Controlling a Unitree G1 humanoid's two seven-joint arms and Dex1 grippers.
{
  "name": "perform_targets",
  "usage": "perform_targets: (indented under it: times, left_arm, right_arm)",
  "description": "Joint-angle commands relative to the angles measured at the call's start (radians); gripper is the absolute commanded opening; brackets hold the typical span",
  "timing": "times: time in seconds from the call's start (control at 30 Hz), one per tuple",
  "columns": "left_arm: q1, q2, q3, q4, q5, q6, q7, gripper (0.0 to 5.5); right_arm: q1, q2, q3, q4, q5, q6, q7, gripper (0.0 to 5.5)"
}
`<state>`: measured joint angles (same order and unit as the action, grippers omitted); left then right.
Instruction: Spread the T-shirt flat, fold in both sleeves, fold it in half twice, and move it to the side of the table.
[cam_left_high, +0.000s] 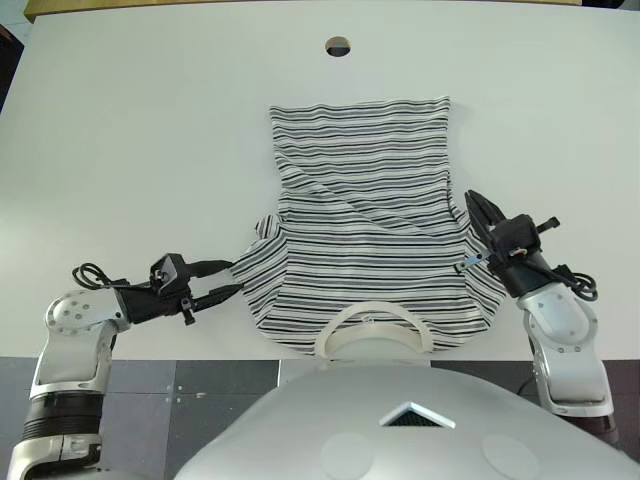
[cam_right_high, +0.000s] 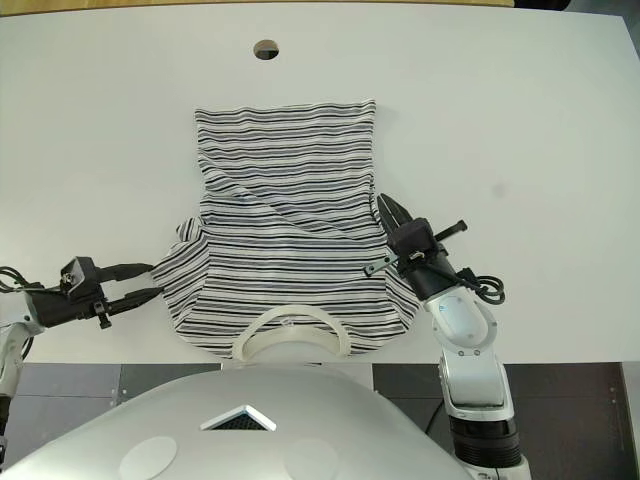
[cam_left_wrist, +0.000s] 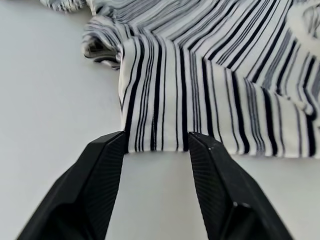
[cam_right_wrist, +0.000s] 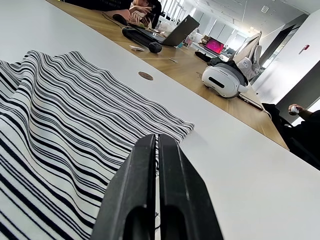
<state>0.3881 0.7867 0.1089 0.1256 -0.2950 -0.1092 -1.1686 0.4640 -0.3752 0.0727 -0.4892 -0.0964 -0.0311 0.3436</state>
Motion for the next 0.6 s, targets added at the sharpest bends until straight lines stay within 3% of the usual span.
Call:
perform_targets:
  times: [0.03,0.13,0.43,0.6]
  left_arm:
    - [-0.01,0.007,-0.066,0.081,0.116,0.001,0.048,2.3]
    - [-0.001,0.02,-0.095,0.105,0.139,-0.024,0.045,2.3]
    - [0.006,0.043,-0.111,0.114,0.102,-0.034,0.029,0.95]
    - [0.001,0.03,-0.047,0.033,-0.018,-0.001,0.016,0.2]
  right_arm:
    - [-0.002,-0.003,0.007,0.001,-0.01,-0.005,0.001,0.1]
    - [-0.001,-0.002,0.008,0.002,-0.011,-0.006,0.0,0.1]
    - [-0.001,0.001,0.013,0.0,-0.022,-0.009,-0.006,0.1]
    - [-0.002,0.001,0.011,0.0,-0.023,-0.01,-0.006,0.1]
